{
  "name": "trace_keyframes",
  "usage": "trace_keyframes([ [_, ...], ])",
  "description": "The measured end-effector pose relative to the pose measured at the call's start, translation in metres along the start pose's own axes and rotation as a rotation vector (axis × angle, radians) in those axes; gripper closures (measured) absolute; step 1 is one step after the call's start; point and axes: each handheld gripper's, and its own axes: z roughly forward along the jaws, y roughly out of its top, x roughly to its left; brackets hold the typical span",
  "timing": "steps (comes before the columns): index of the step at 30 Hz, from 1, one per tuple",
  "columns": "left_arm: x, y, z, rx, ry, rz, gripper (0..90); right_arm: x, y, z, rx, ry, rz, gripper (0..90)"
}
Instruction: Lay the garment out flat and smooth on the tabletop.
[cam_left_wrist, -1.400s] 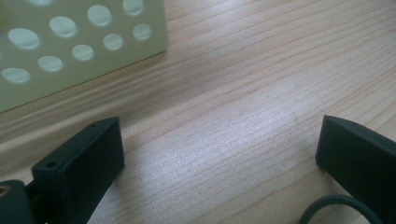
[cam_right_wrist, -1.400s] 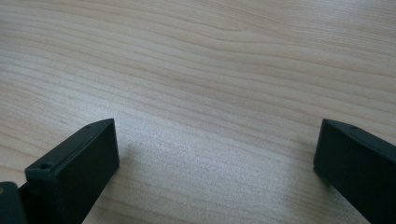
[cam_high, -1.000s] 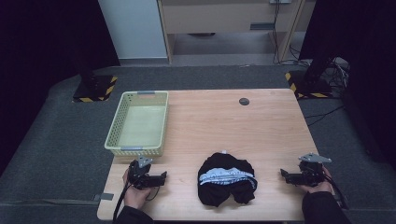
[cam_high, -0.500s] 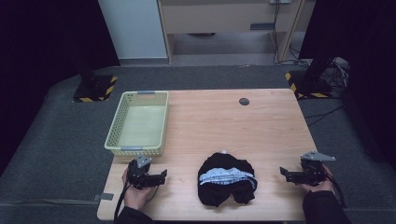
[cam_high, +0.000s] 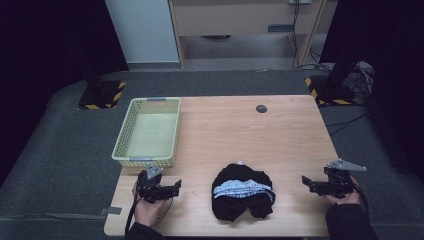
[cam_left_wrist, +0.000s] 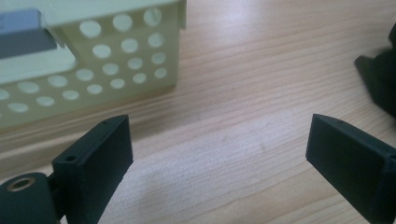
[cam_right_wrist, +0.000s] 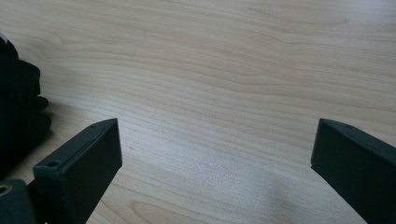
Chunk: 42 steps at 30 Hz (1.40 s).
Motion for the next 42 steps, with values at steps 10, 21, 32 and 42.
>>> trace_keyframes([
  [10,-0.006,0.011,-0.007,-0.058,-0.017,-0.012,6.1,0.01,0.012,-0.002,-0.025,0.022,-0.019,3.8],
  [21,-0.014,0.026,-0.01,-0.097,-0.046,-0.013,6.1,0.019,0.027,-0.007,-0.072,0.045,-0.018,4.5],
  [32,-0.023,0.037,-0.007,-0.116,-0.066,-0.002,6.2,0.029,0.036,-0.003,-0.061,0.073,-0.024,4.7],
  [42,-0.026,0.049,-0.006,-0.142,-0.074,0.005,6.1,0.035,0.045,0.003,-0.075,0.078,-0.039,5.3],
])
